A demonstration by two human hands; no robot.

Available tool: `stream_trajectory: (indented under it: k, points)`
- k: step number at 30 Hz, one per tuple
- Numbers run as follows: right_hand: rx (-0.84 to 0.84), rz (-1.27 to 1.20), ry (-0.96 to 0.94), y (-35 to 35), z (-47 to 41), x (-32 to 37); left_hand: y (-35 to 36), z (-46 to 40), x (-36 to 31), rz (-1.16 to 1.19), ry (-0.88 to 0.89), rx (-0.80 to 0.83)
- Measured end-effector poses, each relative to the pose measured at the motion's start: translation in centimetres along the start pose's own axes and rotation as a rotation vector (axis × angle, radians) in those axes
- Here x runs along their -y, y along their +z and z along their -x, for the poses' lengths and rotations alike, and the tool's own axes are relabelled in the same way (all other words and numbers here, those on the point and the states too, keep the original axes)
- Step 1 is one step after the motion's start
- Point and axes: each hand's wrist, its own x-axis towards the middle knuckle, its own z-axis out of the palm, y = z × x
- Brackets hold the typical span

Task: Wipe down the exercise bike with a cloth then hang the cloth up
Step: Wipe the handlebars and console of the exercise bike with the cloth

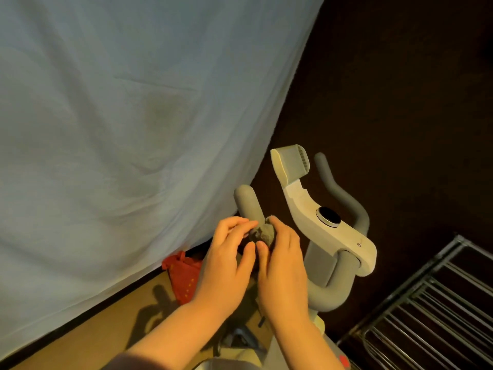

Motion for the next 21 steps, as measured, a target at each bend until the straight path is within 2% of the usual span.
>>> stream_trajectory:
  k: [3,5,10,15,21]
  points:
    - [0.171,0.08,0.07,-2.8,-0.2,-1.9,-0.5,-0.3,0.0,-0.043,0.006,0.005]
    - [0.205,0.125,0.12,-3.5,-0.2,-2.2,-0.6,-0.3,0.0,-0.065,-0.002,-0.011]
    - [0.17,-0.123,-0.011,-1.6,-3.9,-1.0,0.7,0.2,-0.9,-0.102,-0.035,-0.112]
    - [0.31,0.016,-0.146,-2.9,-1.1,-3.1,1.1,0.5,-1.7,-0.098,-0.144,-0.133]
    - [0.254,-0.322,-0.183,-1.8,-5.8,-2.0,2.9,0.7,-2.3,-0.126,-0.186,-0.273]
